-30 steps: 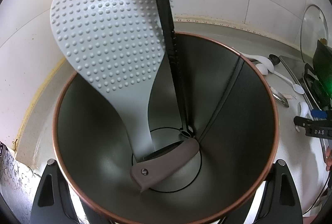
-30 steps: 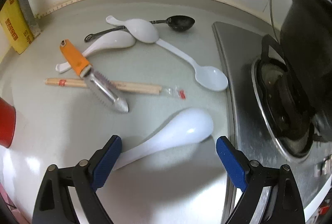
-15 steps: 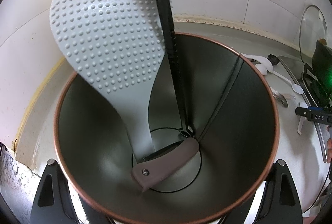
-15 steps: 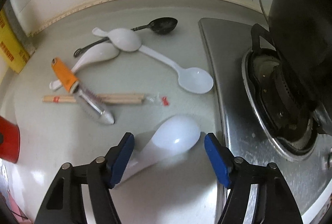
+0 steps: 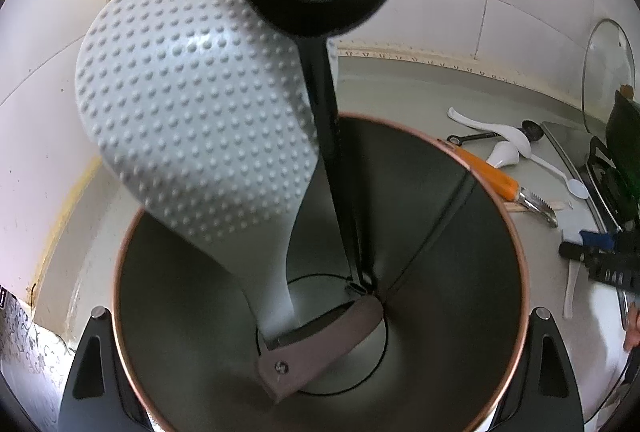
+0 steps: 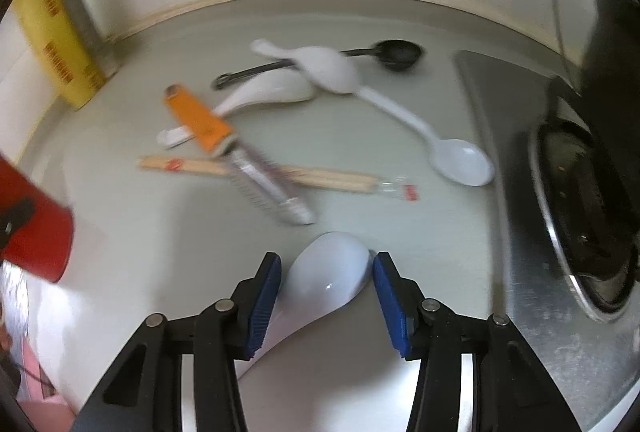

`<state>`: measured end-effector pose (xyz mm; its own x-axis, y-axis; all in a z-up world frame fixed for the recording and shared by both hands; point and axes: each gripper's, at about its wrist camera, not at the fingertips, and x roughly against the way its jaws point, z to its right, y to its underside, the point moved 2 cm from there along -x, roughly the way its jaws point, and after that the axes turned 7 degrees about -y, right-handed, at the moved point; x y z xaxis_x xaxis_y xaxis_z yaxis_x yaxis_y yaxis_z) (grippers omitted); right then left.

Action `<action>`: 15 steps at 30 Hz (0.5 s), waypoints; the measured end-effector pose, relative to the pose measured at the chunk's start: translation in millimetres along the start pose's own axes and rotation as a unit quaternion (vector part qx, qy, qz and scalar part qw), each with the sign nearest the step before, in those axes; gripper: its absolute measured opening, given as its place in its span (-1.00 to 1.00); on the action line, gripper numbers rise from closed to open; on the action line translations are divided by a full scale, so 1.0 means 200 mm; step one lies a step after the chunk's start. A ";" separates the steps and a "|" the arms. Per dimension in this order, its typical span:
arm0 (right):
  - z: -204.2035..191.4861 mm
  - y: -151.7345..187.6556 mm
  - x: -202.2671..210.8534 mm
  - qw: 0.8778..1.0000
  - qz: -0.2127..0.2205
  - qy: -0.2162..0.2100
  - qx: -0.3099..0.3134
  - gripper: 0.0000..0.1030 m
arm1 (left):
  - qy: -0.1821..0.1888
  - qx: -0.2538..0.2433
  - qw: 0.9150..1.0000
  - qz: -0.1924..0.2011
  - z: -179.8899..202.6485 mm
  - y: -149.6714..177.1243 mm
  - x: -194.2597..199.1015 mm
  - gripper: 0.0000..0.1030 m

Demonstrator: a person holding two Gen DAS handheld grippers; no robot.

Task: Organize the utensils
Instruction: 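Close the right gripper on the white ceramic soup spoon's handle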

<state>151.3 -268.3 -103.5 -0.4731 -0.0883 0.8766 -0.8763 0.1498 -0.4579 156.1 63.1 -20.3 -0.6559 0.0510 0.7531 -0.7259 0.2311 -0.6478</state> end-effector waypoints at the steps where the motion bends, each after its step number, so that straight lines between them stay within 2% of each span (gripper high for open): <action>1: -0.04 0.02 0.01 1.000 -0.001 -0.002 0.008 -0.02 | -0.001 0.001 1.000 0.002 0.01 0.00 0.00 0.75; 7: -0.16 0.08 0.00 0.999 -0.009 -0.009 0.052 -0.02 | -0.008 0.006 1.000 0.009 0.02 0.00 0.04 0.74; 15: -0.18 0.10 0.02 0.998 -0.016 -0.012 0.062 -0.01 | -0.005 0.005 1.000 0.010 0.02 0.03 0.09 0.74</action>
<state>134.7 -230.6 -104.6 -0.4445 -0.1140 0.8885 -0.8953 0.0236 -0.4449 138.1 61.8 -10.8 -0.6724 0.0456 0.7387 -0.7144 0.2211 -0.6639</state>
